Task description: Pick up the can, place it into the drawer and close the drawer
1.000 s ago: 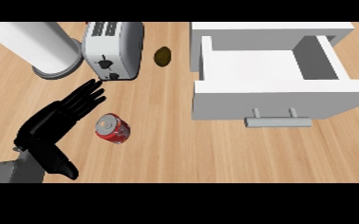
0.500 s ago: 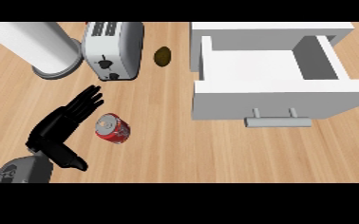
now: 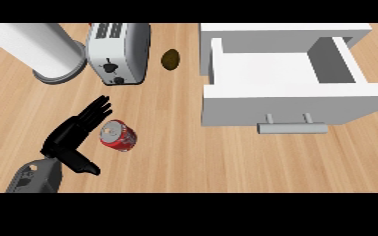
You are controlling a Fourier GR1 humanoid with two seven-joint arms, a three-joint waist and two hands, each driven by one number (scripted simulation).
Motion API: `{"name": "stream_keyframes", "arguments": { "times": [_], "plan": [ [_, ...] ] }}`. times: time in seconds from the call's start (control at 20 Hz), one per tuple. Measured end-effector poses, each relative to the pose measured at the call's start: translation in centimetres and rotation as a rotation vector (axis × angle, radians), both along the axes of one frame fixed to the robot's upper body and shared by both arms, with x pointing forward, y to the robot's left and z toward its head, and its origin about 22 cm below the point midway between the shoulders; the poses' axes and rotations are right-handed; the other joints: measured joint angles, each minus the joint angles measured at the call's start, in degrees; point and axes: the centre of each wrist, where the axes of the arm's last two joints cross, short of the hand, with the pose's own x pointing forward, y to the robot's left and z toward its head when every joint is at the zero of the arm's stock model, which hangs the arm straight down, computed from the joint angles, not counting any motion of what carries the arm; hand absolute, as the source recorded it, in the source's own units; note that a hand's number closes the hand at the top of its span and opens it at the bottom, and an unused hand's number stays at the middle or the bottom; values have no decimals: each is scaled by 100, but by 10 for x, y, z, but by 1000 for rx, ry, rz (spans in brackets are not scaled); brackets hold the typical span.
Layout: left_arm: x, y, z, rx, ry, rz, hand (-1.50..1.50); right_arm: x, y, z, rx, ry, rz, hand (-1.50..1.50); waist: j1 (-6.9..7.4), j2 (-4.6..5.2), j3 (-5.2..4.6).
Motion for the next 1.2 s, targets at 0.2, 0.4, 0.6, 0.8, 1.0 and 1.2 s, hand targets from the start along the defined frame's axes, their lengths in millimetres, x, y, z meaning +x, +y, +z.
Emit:
{"name": "stream_keyframes", "arguments": {
  "times": [0.2,0.4,0.6,0.8,1.0,1.2],
  "plan": [
    [4,1,-13,1,16,-1,-150,2,9,8,-2,-6,-3,-150,0,1,0],
    [1,2,-27,2,49,8,-150,-3,6,9,4,-7,-7,-150,-9,1,-3],
    [8,-3,-36,6,77,7,-150,-4,9,9,3,-5,-5,-150,-20,6,-4],
    [9,-10,-42,-8,97,0,-150,-2,6,11,1,-4,-8,-150,-10,4,-1],
    [13,-20,-46,-42,113,11,-150,-6,4,12,5,-5,-2,-150,-18,4,-3],
    [13,-26,-51,-74,136,6,150,-8,3,14,13,-4,3,-150,-15,3,-1]
  ]
}}
